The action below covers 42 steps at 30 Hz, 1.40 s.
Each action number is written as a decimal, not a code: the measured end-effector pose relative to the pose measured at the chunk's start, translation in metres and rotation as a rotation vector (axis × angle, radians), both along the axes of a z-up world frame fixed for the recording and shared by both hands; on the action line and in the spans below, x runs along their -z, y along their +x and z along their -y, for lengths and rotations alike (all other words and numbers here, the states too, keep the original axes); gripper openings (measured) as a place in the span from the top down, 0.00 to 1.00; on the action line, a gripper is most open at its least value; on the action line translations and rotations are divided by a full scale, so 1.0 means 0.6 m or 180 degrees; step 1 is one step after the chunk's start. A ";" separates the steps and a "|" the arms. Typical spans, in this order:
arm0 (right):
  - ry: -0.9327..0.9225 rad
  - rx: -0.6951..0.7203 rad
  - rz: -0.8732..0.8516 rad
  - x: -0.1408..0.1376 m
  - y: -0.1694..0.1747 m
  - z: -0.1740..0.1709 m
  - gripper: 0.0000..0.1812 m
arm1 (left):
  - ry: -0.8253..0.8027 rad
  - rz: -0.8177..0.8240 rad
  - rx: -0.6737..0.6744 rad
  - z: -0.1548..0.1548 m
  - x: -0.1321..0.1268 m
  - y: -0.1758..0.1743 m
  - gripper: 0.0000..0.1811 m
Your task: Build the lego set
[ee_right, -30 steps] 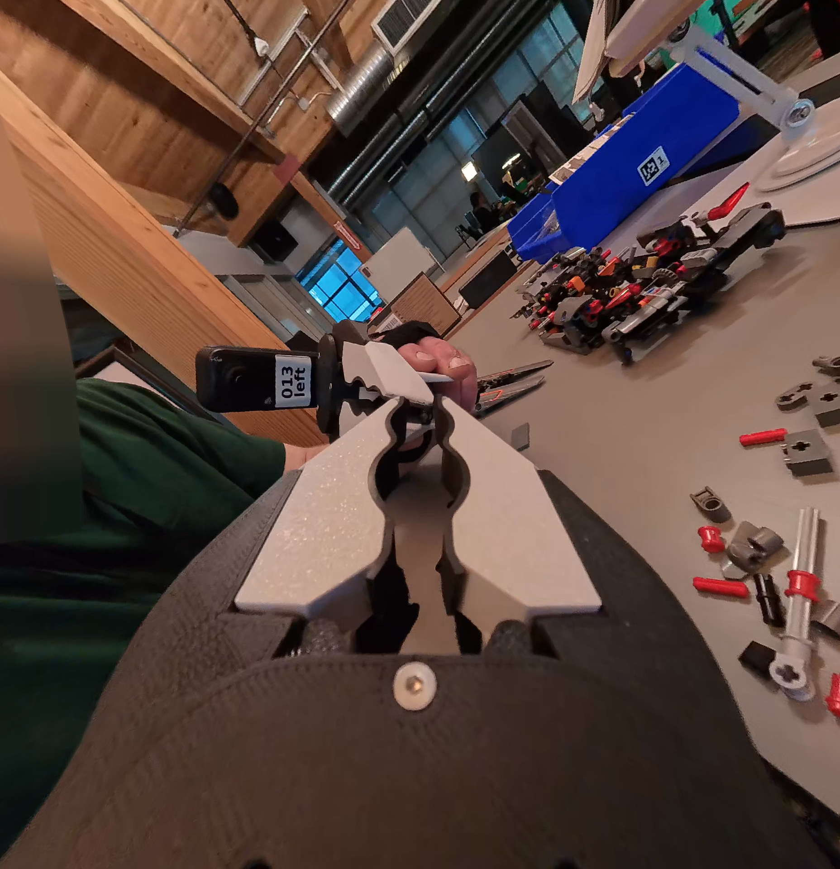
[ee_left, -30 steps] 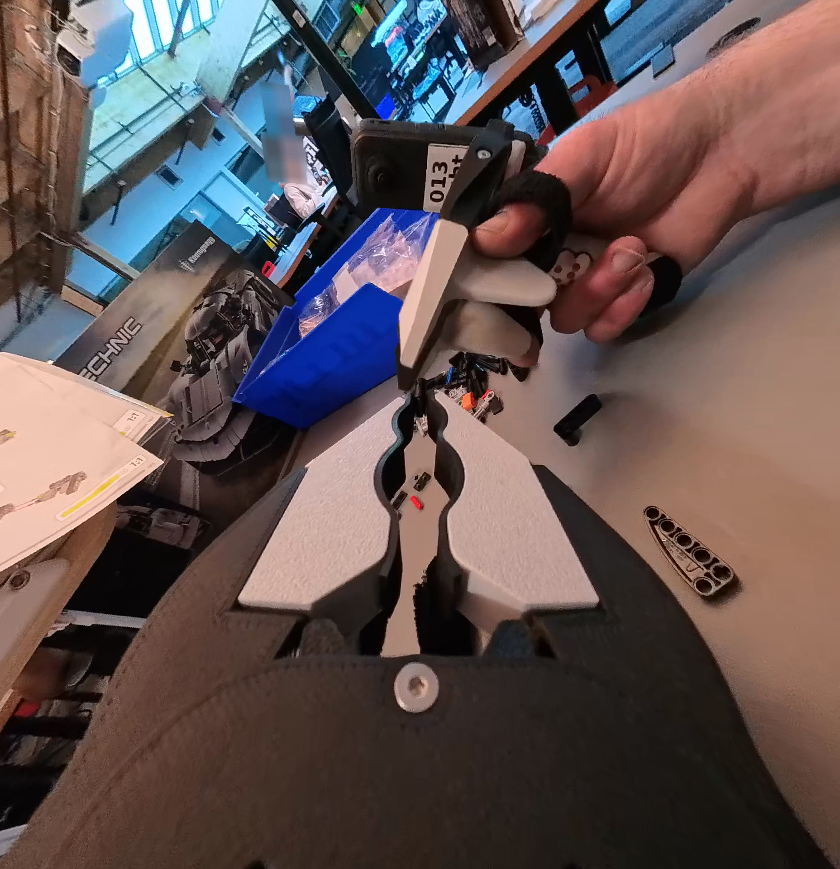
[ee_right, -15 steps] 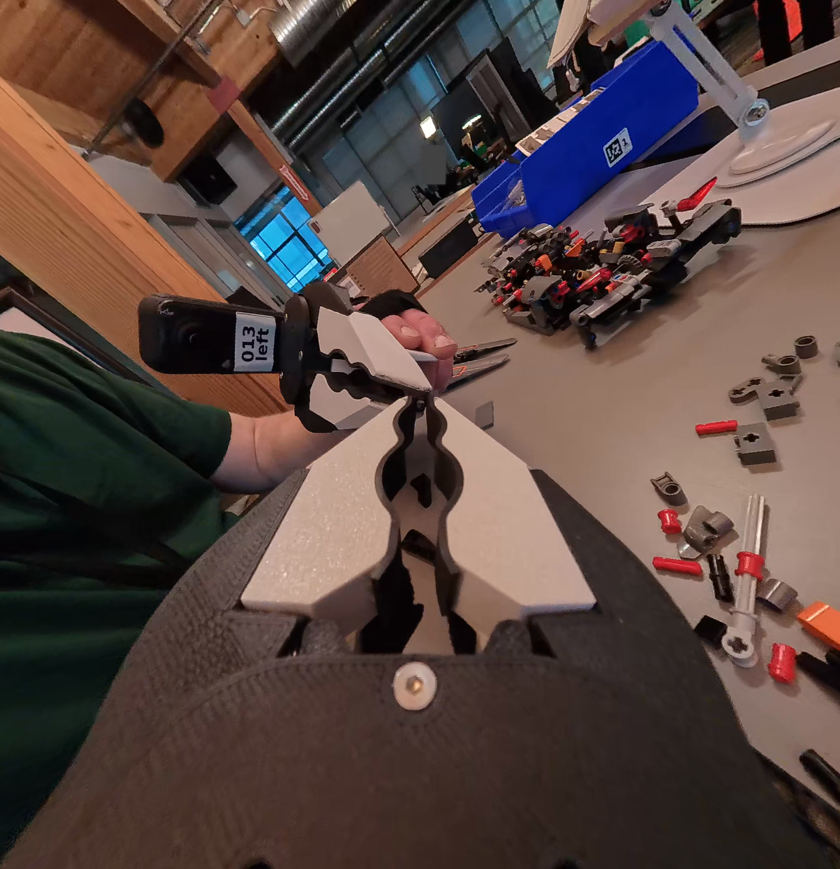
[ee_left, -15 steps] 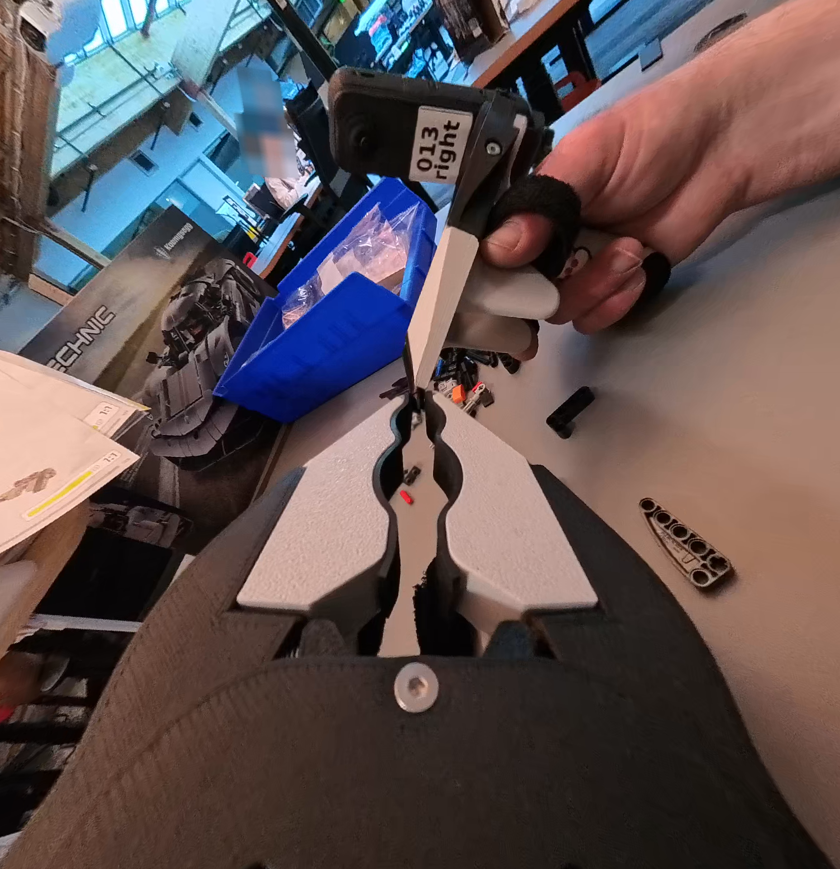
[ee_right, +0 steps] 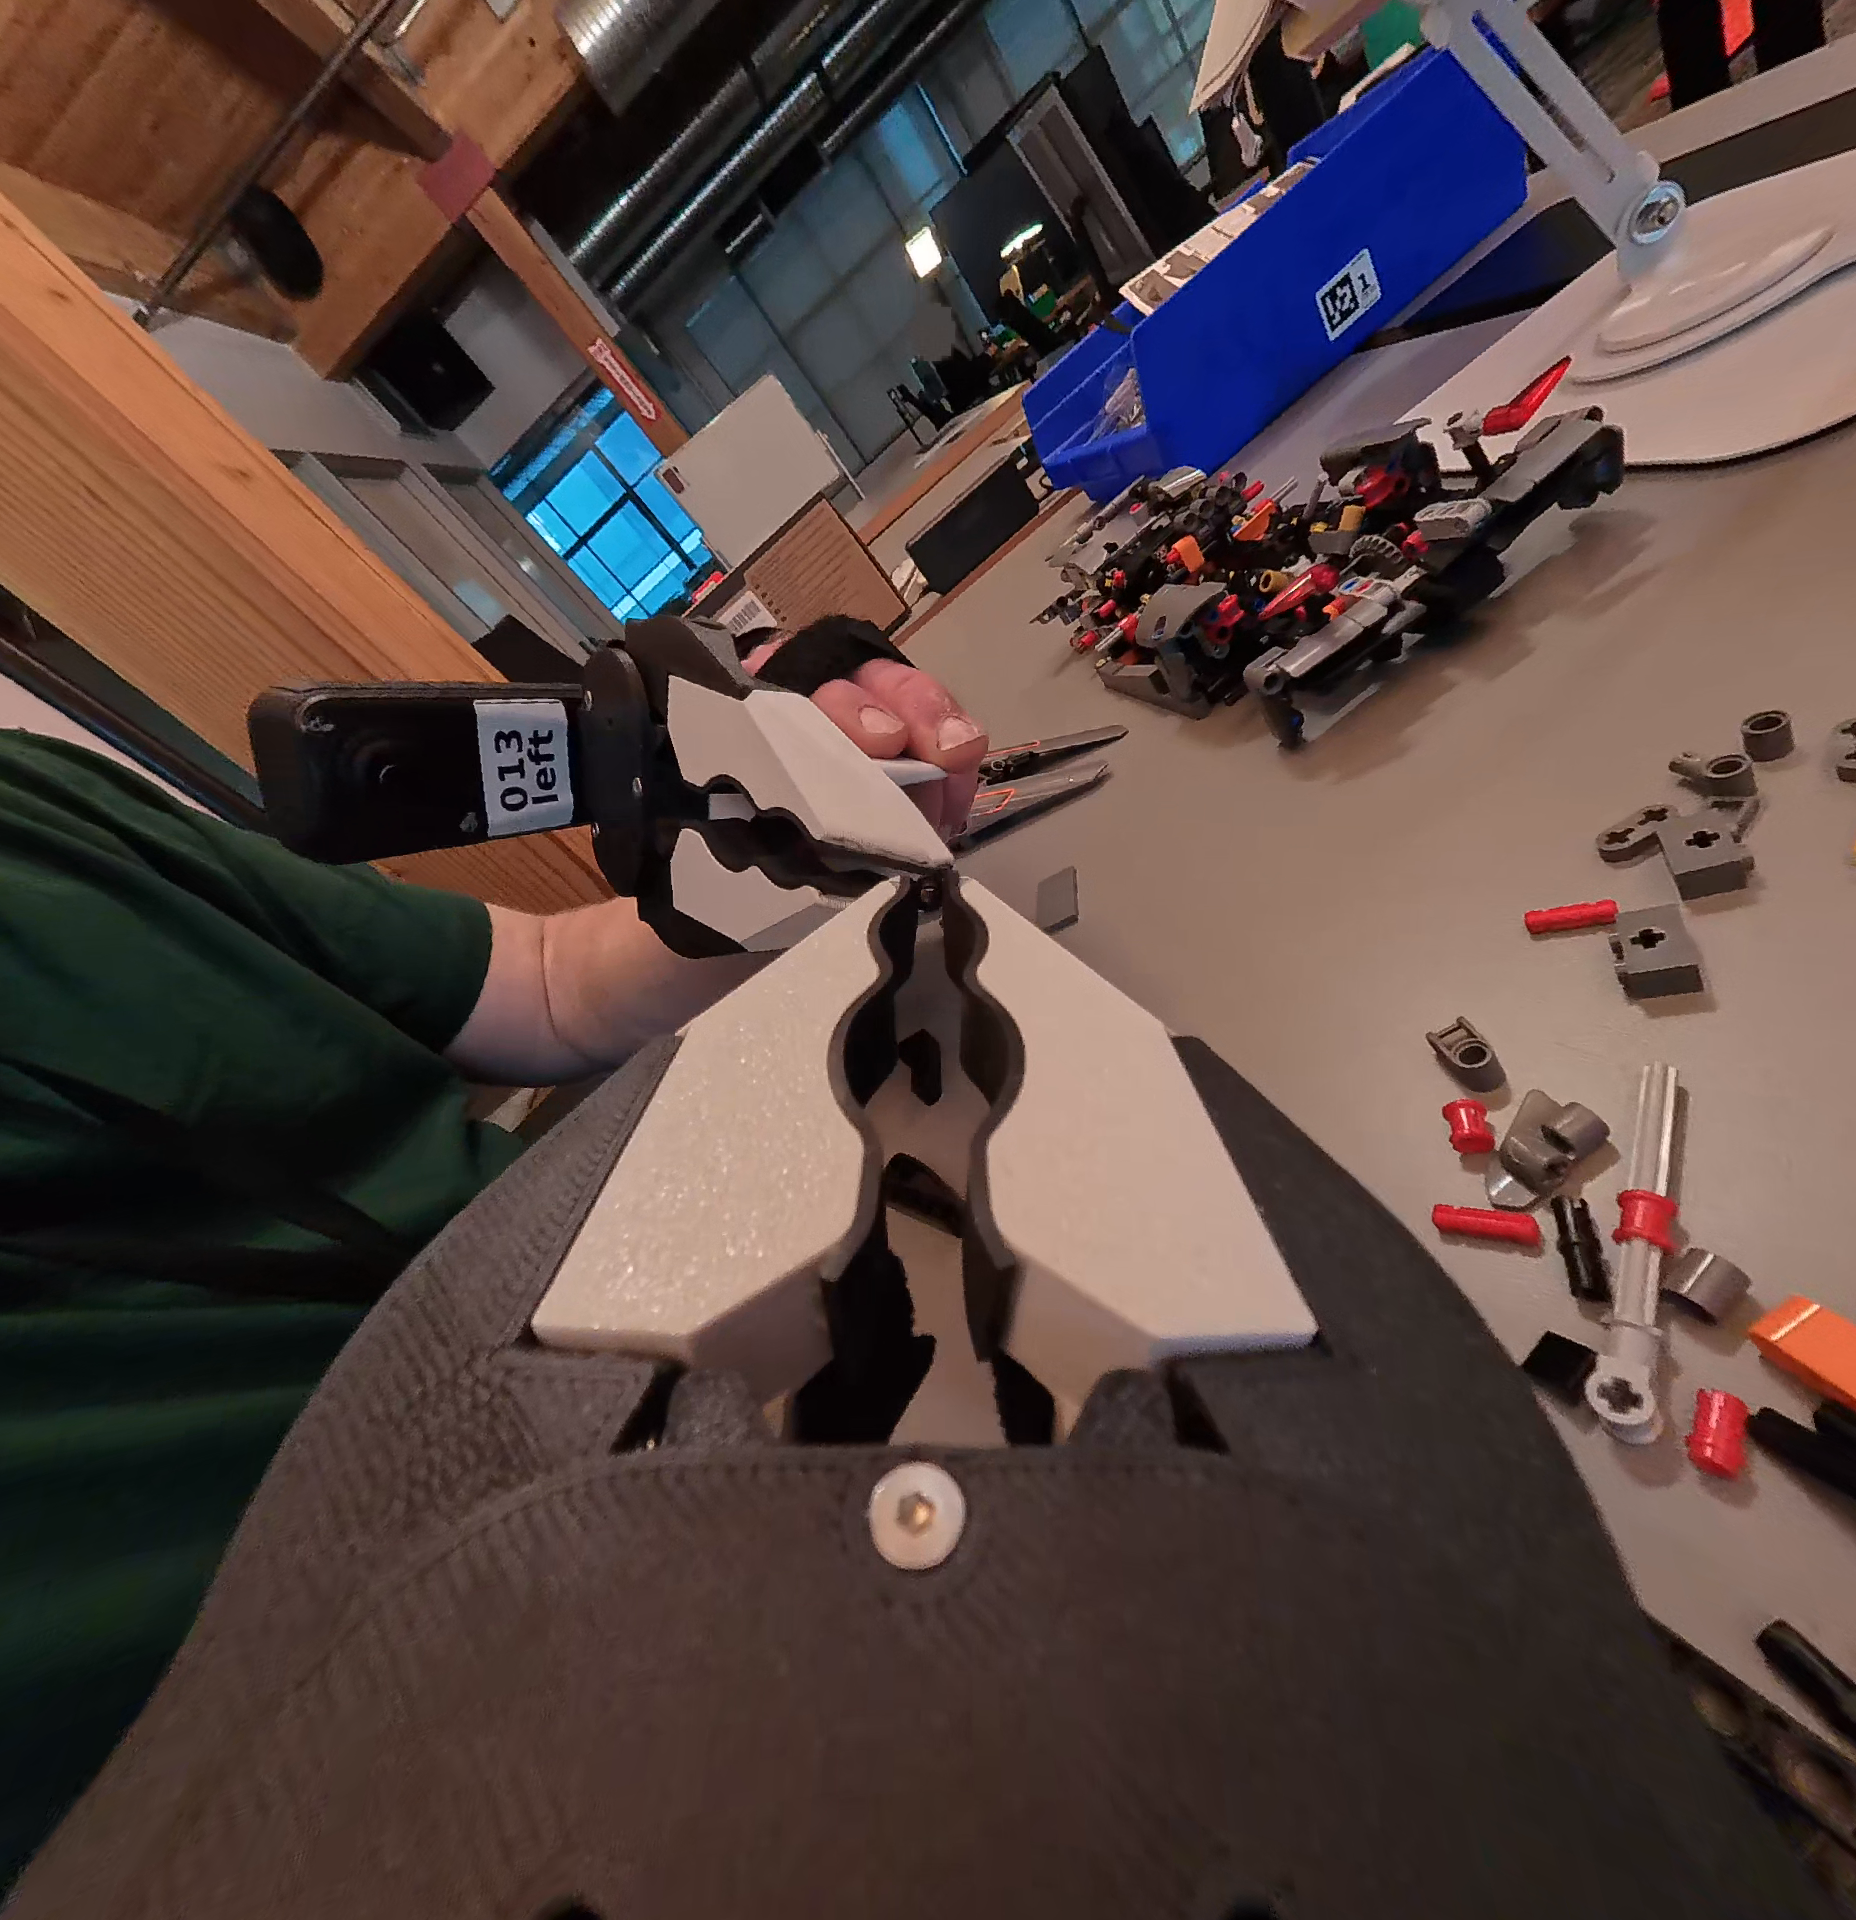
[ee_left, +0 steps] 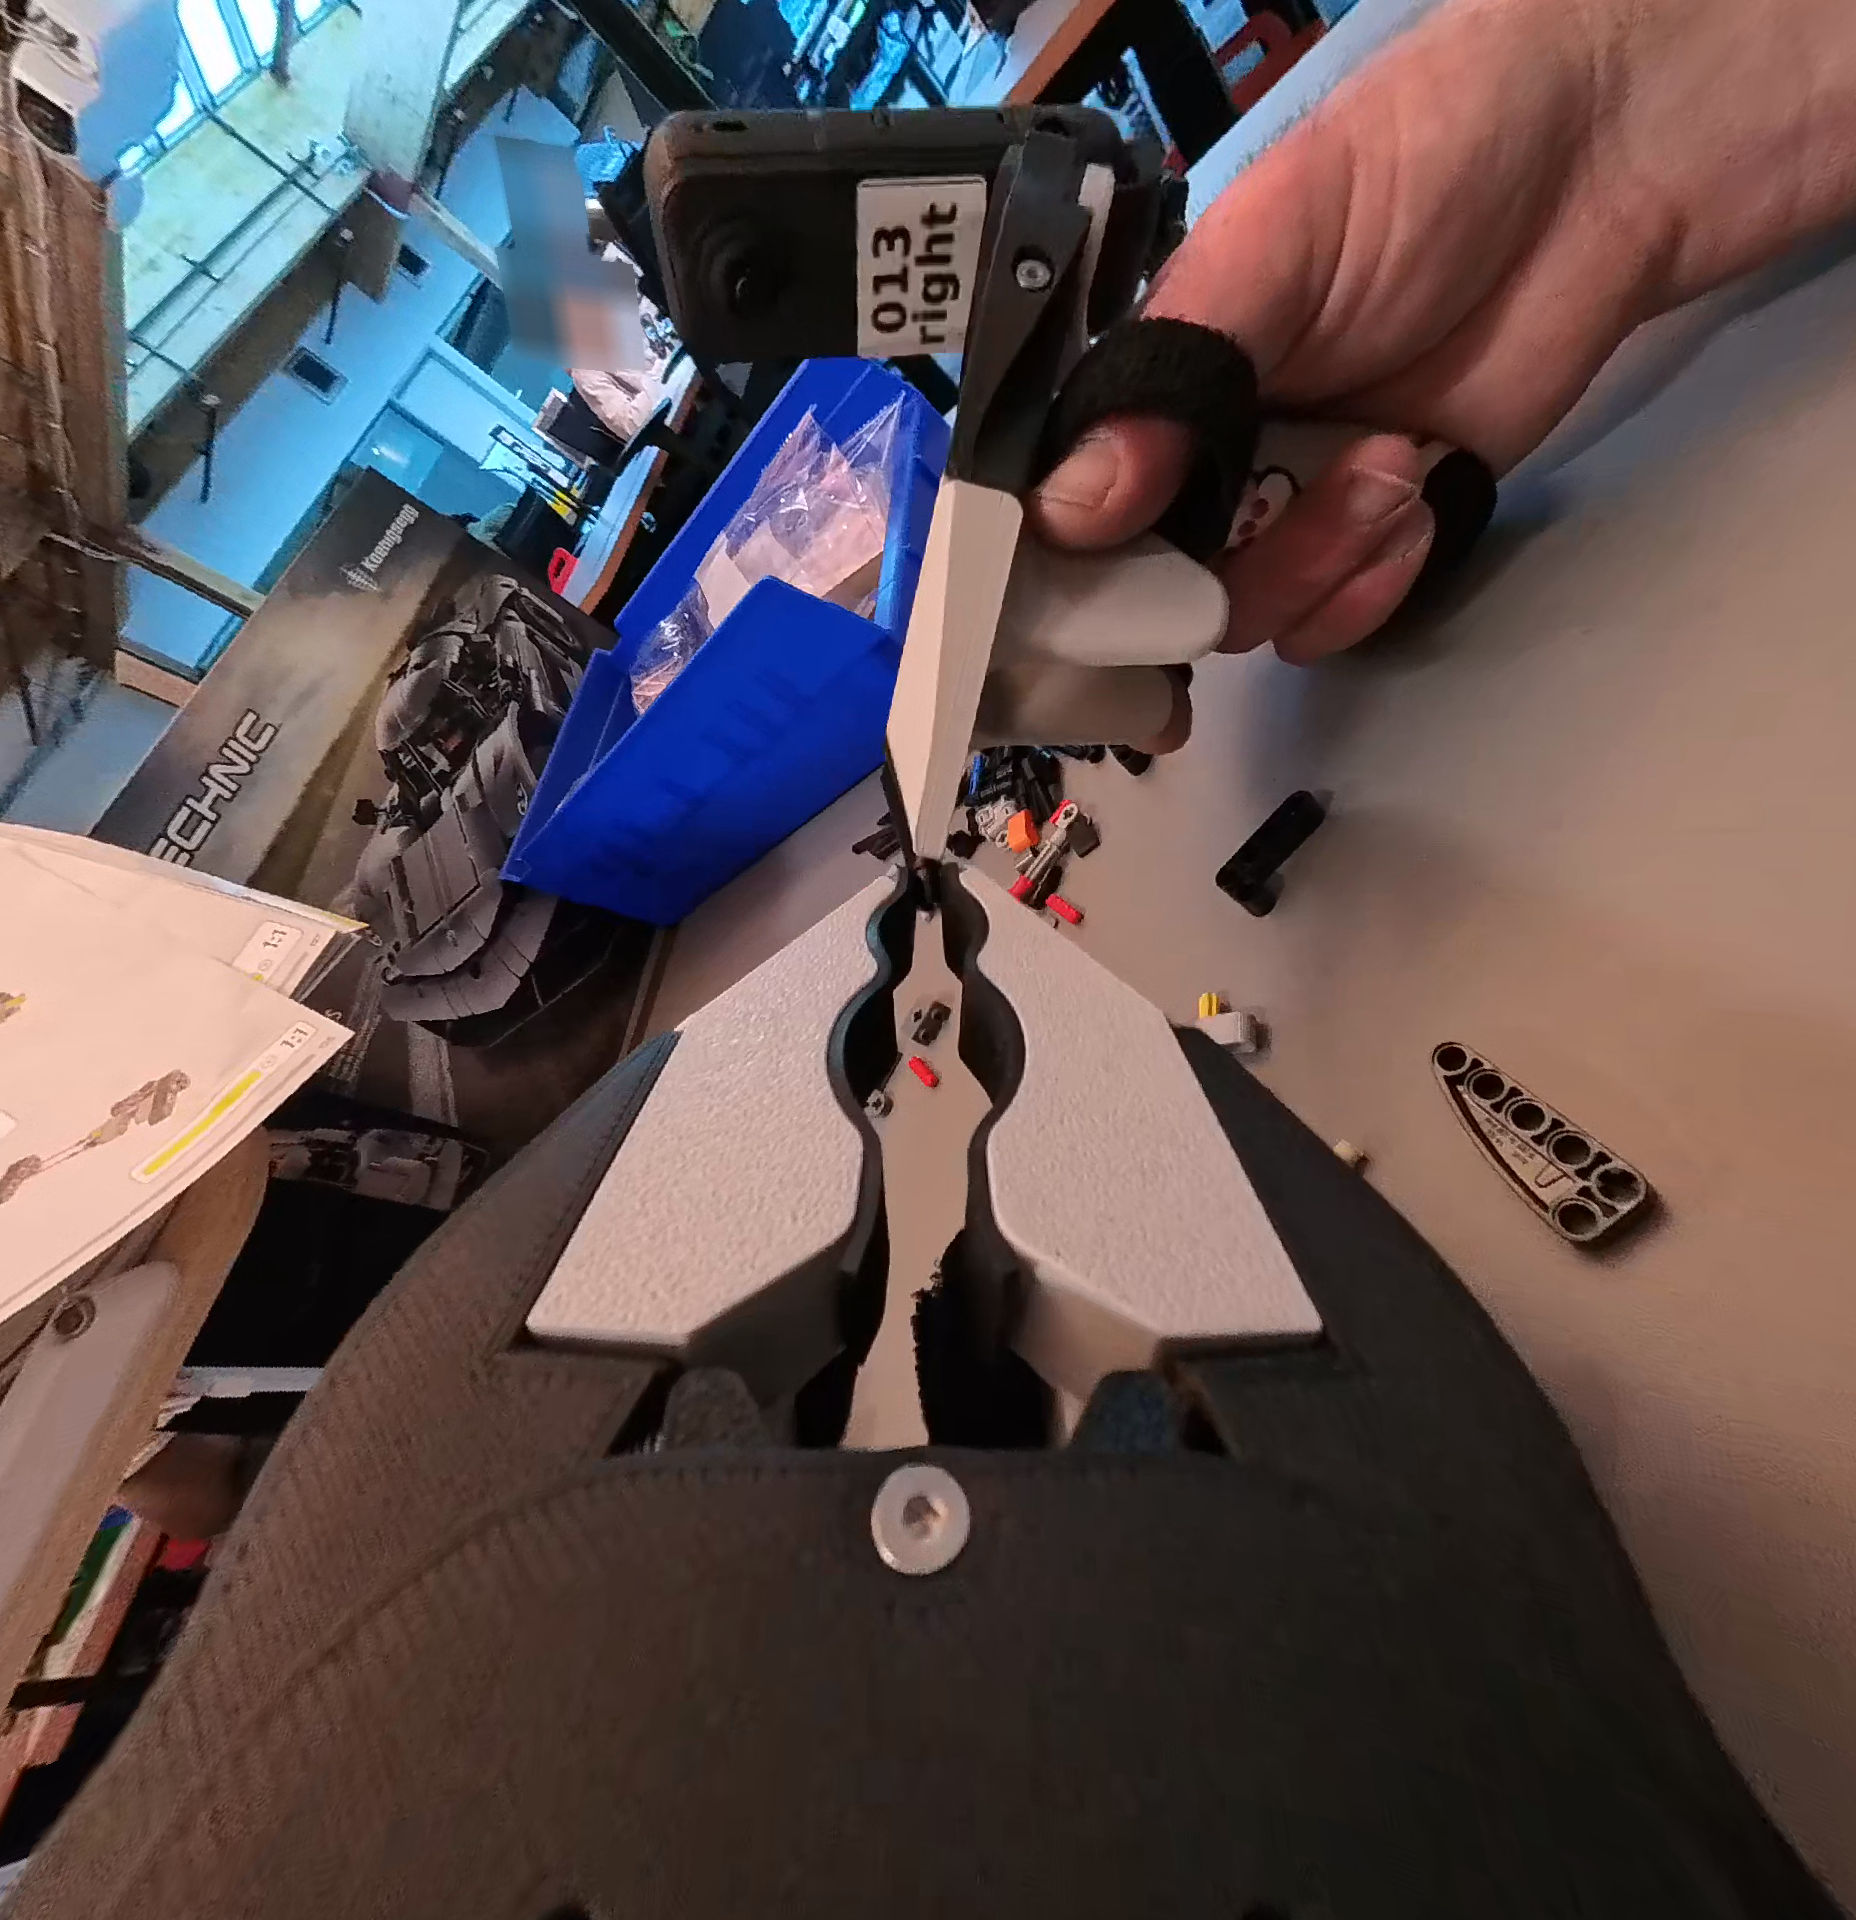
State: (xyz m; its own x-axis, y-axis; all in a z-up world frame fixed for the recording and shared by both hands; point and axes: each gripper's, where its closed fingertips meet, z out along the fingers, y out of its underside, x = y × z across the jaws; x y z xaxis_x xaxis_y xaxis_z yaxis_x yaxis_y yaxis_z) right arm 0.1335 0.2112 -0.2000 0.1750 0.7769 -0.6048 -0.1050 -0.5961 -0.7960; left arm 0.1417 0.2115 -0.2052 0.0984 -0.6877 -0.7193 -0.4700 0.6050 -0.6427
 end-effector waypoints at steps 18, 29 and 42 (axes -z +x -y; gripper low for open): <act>0.0166 0.0398 0.0247 0.003 0.032 -0.025 0.98 | -0.1435 -0.1221 0.0023 0.015 0.146 -0.014 0.78; 0.0257 0.0387 0.0338 0.003 0.032 -0.022 0.99 | -0.1431 -0.1175 -0.0110 -0.001 0.149 -0.011 0.93; 0.0487 0.0327 0.0723 0.024 0.019 -0.016 0.98 | -0.1377 -0.0046 -0.0060 -0.036 0.055 -0.017 0.93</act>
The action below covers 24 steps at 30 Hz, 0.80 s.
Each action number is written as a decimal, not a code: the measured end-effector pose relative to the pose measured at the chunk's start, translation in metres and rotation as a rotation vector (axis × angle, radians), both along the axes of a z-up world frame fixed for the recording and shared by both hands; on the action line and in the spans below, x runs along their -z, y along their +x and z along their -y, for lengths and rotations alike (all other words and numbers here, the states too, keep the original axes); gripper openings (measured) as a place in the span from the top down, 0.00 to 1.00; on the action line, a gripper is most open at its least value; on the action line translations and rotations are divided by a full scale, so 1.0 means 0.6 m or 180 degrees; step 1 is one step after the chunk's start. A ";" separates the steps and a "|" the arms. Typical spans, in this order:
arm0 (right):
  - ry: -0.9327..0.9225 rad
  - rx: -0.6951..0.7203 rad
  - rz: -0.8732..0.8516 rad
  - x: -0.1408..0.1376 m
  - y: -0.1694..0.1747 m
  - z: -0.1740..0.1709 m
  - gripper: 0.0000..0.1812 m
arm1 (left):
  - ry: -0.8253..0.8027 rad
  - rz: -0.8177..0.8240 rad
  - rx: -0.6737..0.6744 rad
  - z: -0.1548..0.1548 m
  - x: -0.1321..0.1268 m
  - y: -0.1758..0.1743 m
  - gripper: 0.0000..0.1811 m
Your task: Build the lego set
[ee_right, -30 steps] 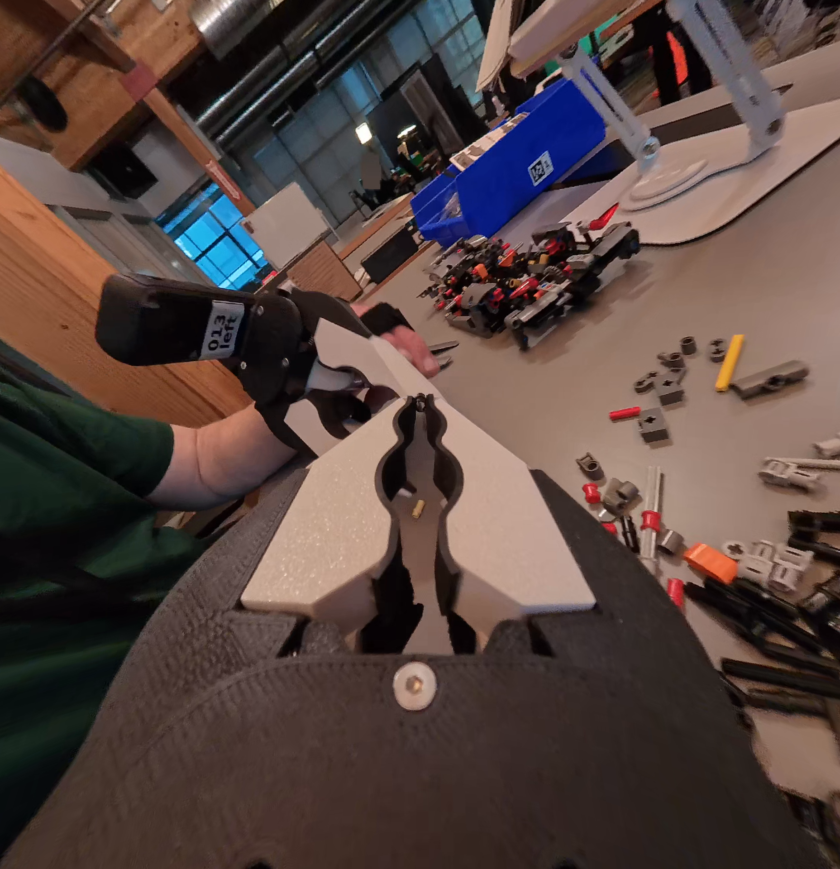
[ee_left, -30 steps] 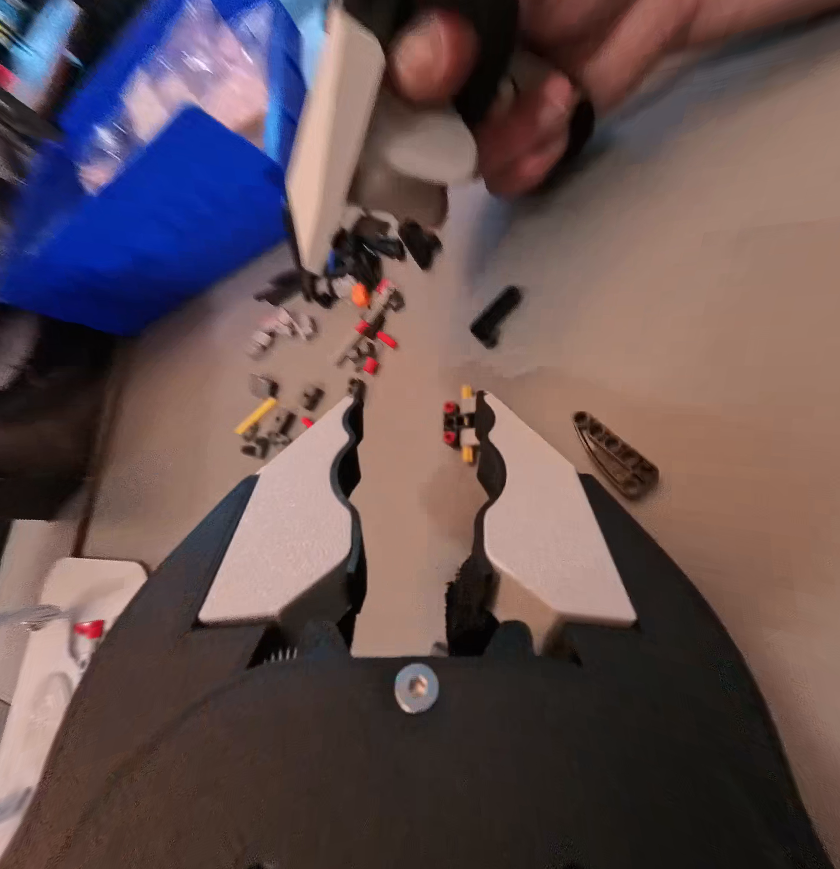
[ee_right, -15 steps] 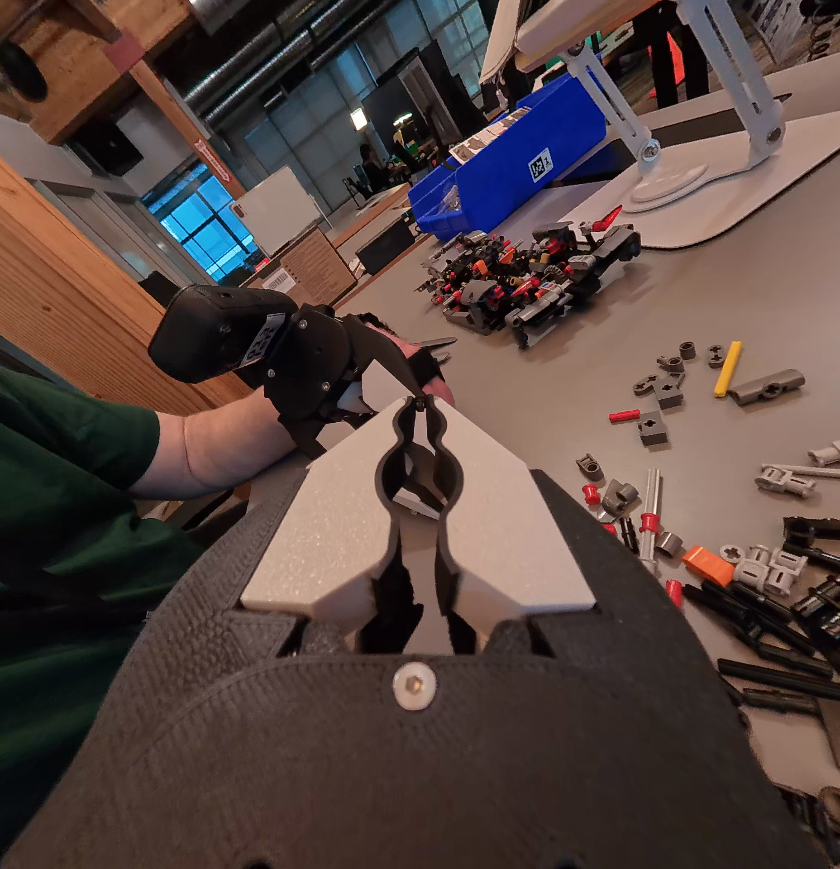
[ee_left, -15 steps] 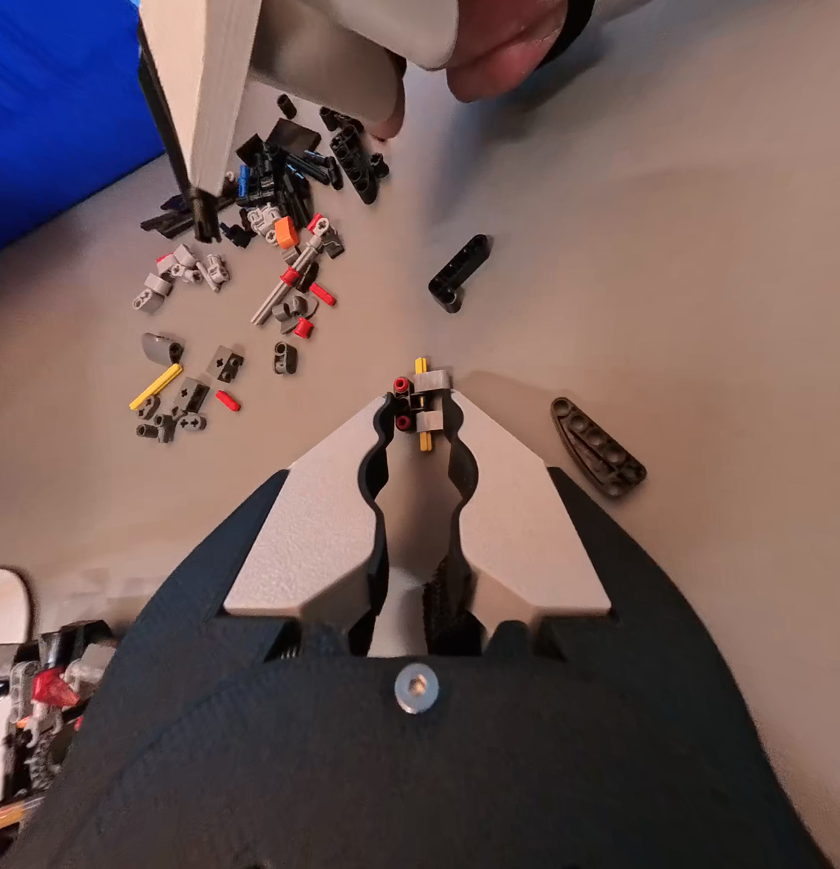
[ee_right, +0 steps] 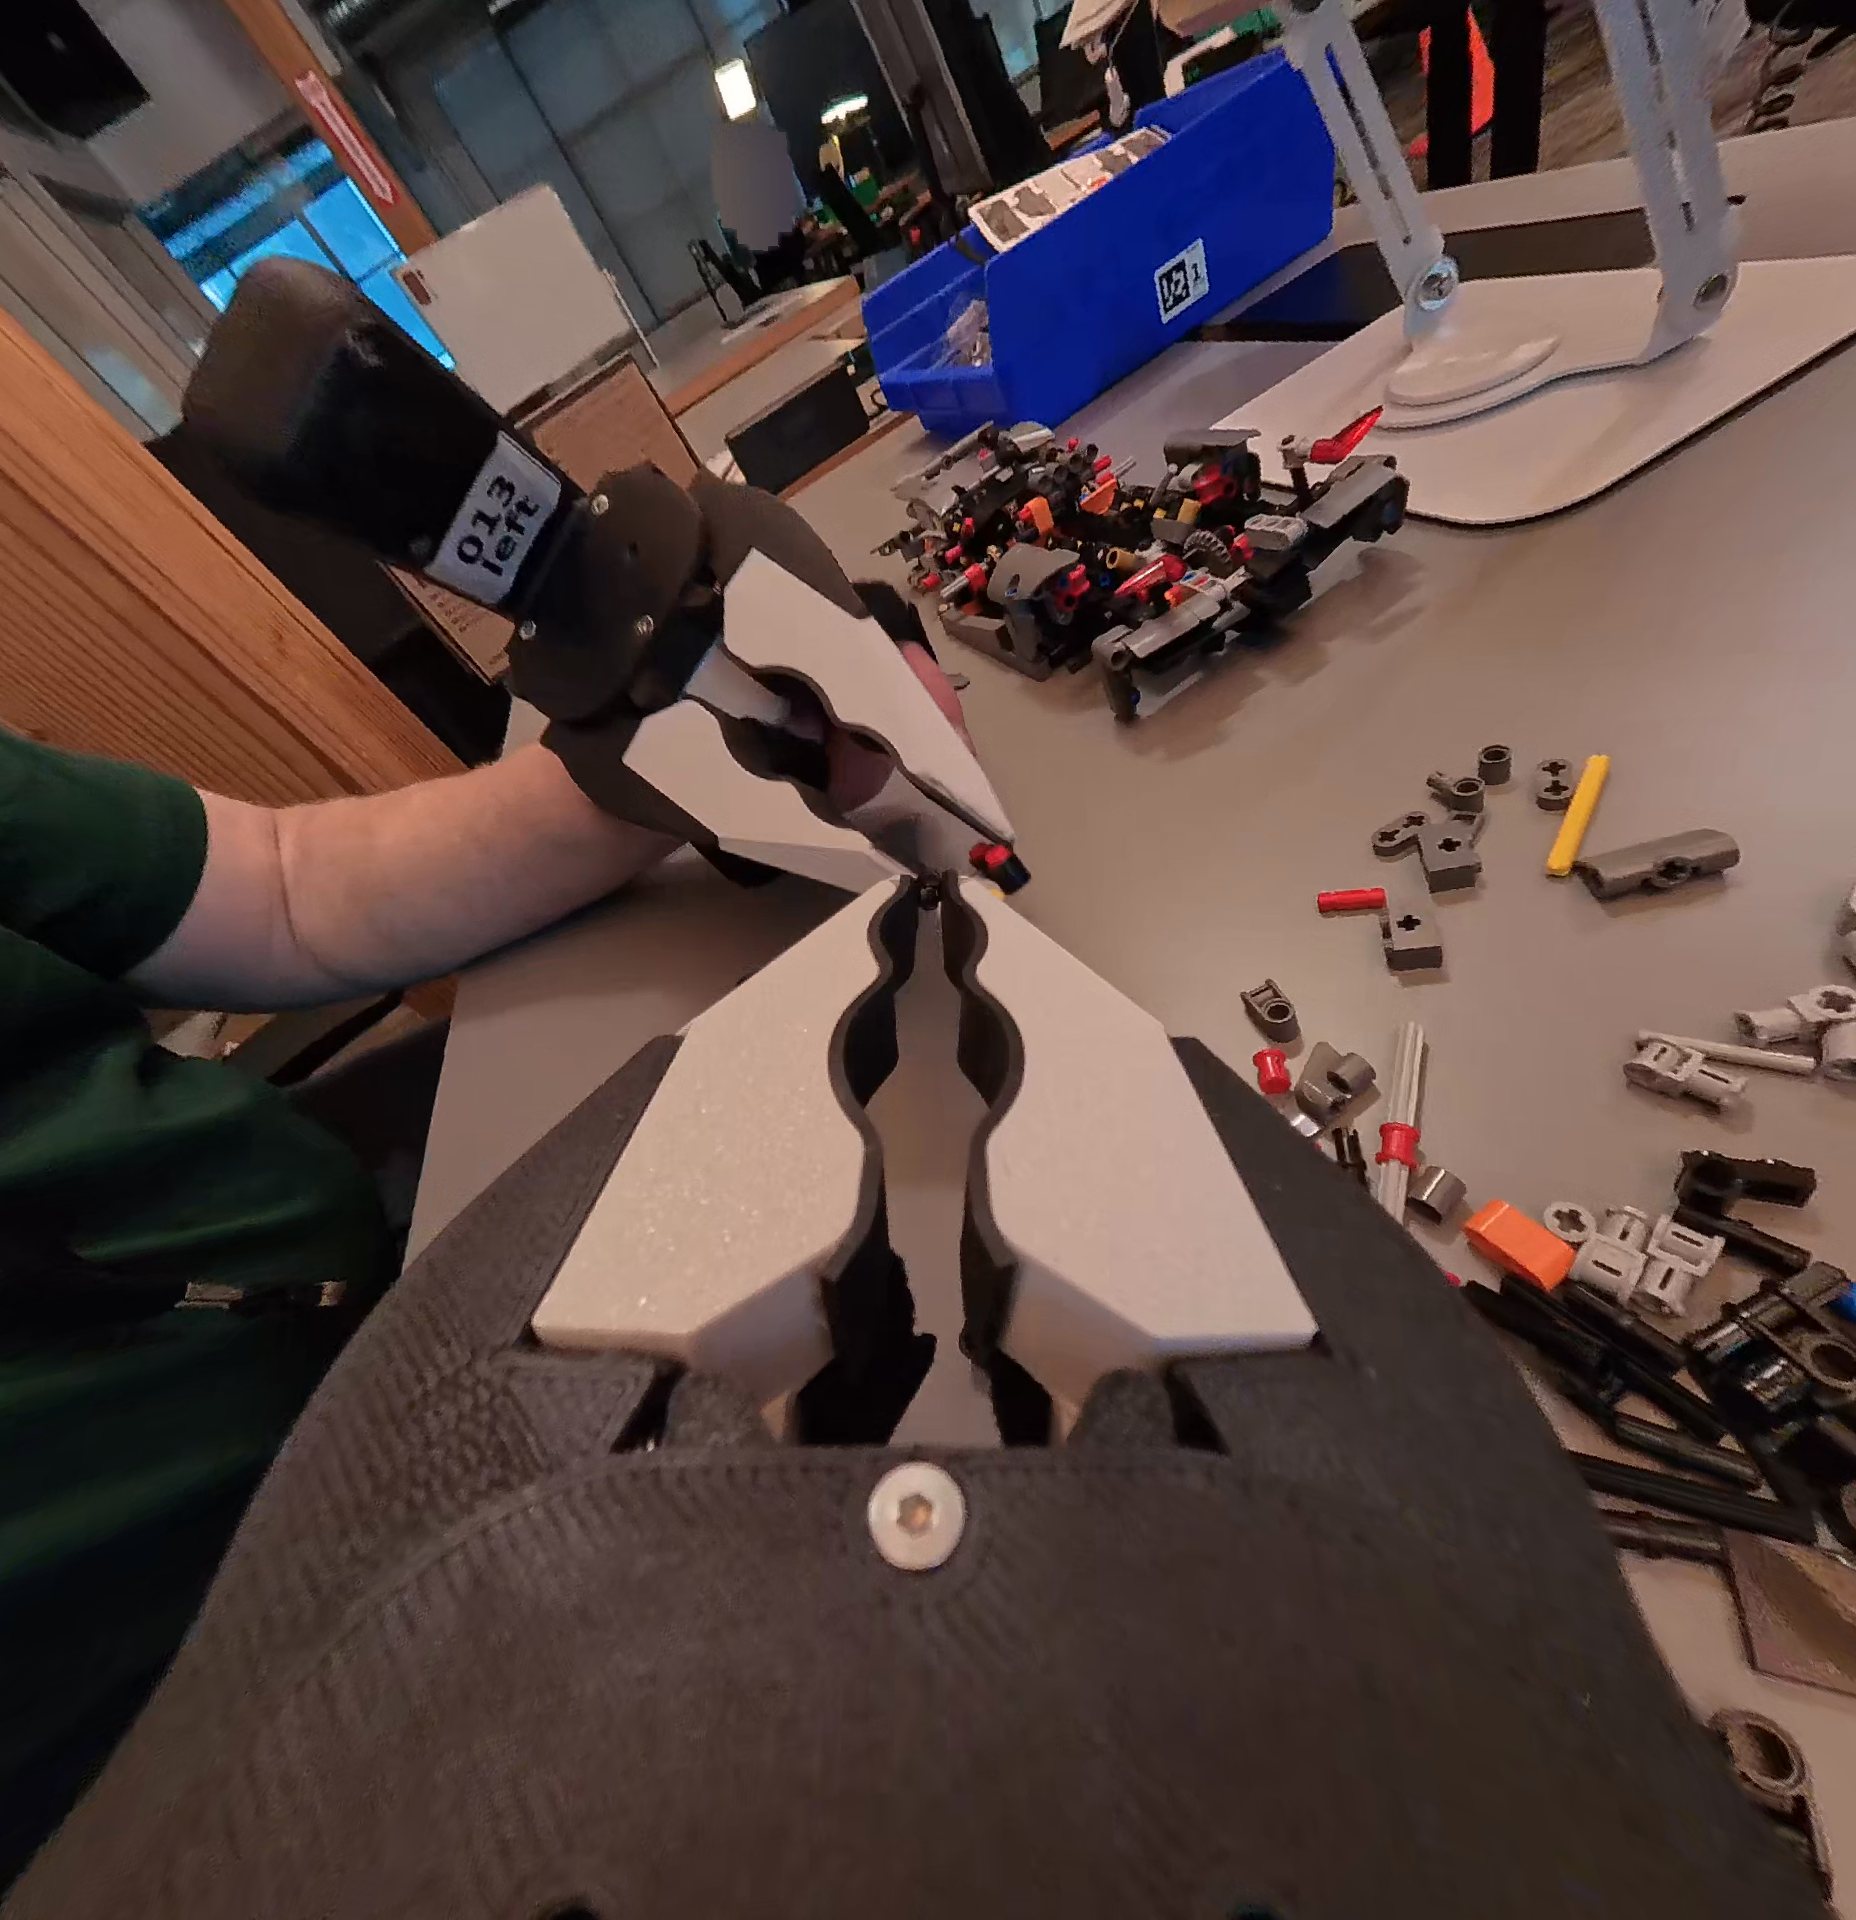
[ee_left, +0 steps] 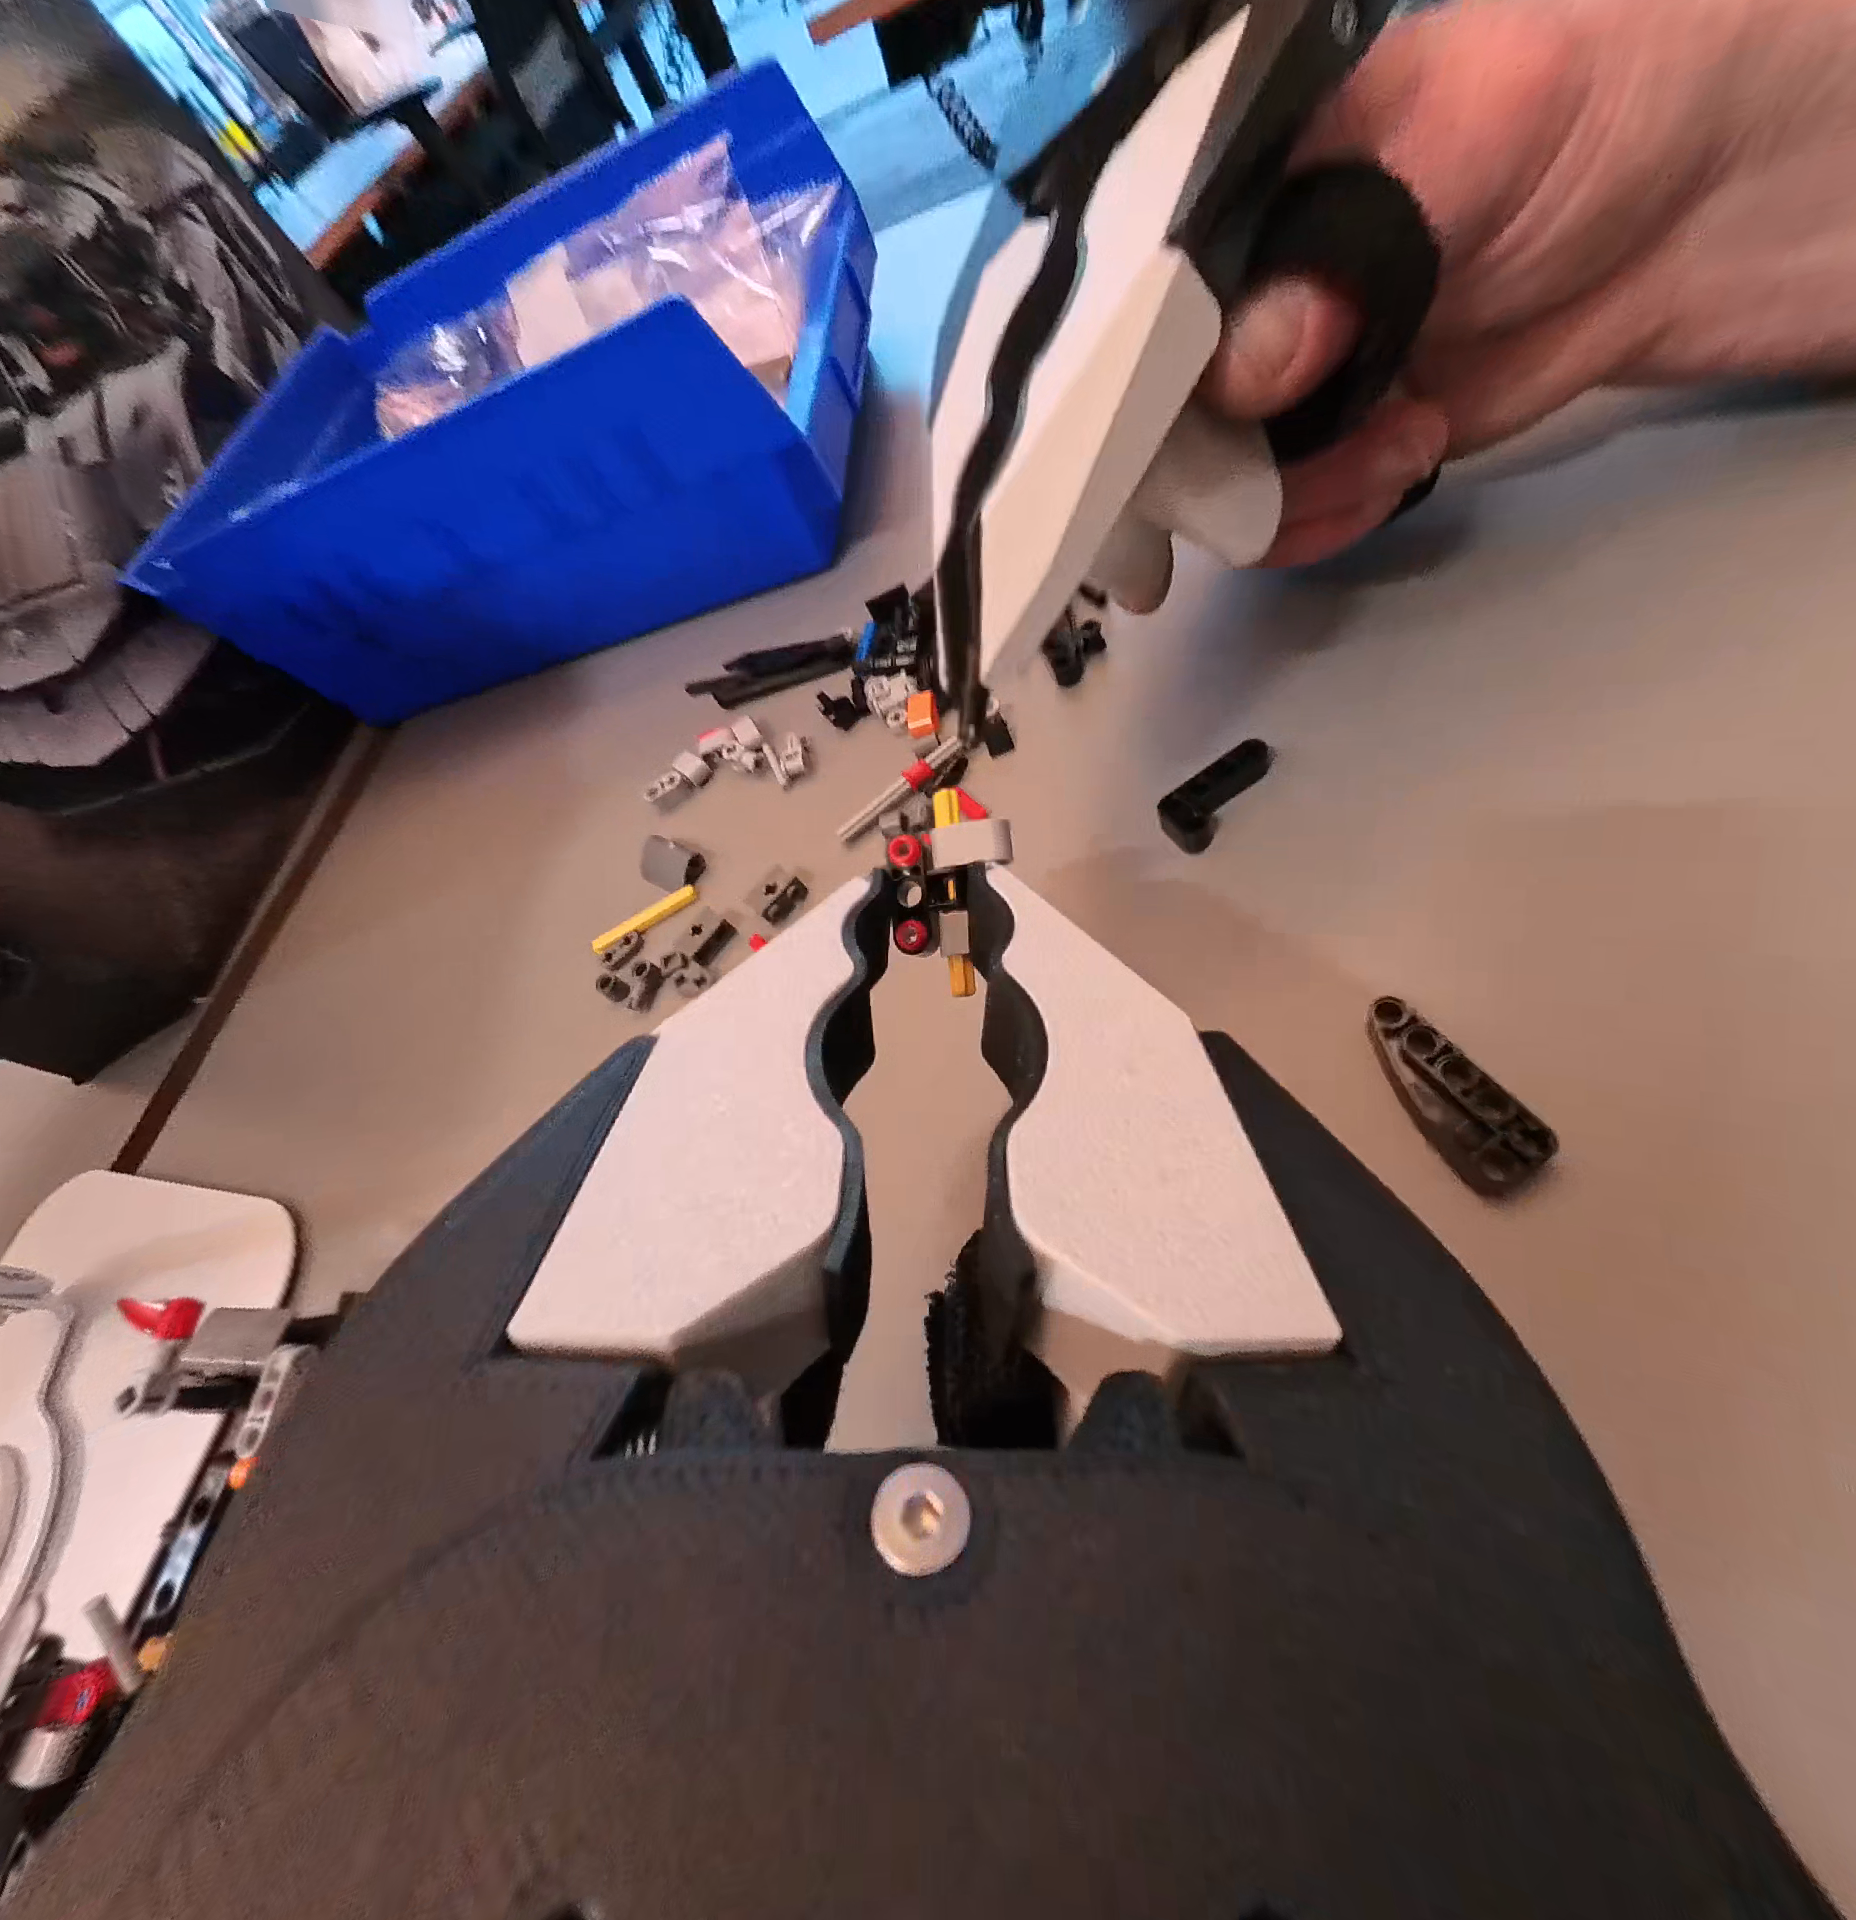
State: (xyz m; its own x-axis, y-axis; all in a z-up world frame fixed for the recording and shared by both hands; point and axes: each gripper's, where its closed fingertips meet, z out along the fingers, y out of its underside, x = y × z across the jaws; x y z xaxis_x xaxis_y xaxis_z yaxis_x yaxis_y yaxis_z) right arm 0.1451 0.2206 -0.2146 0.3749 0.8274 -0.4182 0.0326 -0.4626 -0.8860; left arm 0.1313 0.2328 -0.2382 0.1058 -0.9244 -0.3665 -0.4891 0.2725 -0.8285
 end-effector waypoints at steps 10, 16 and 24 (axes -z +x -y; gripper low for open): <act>0.0021 -0.0034 0.0032 0.006 -0.009 0.001 0.98 | 0.0043 0.0200 0.0071 0.002 -0.021 -0.005 0.93; 0.0037 -0.0064 0.0016 0.005 -0.014 0.003 0.98 | 0.0137 0.0183 0.0081 0.006 -0.021 -0.002 0.93; 0.0074 -0.0061 0.0004 0.002 -0.014 0.004 0.98 | 0.0177 0.0250 0.0038 0.005 -0.027 -0.001 0.93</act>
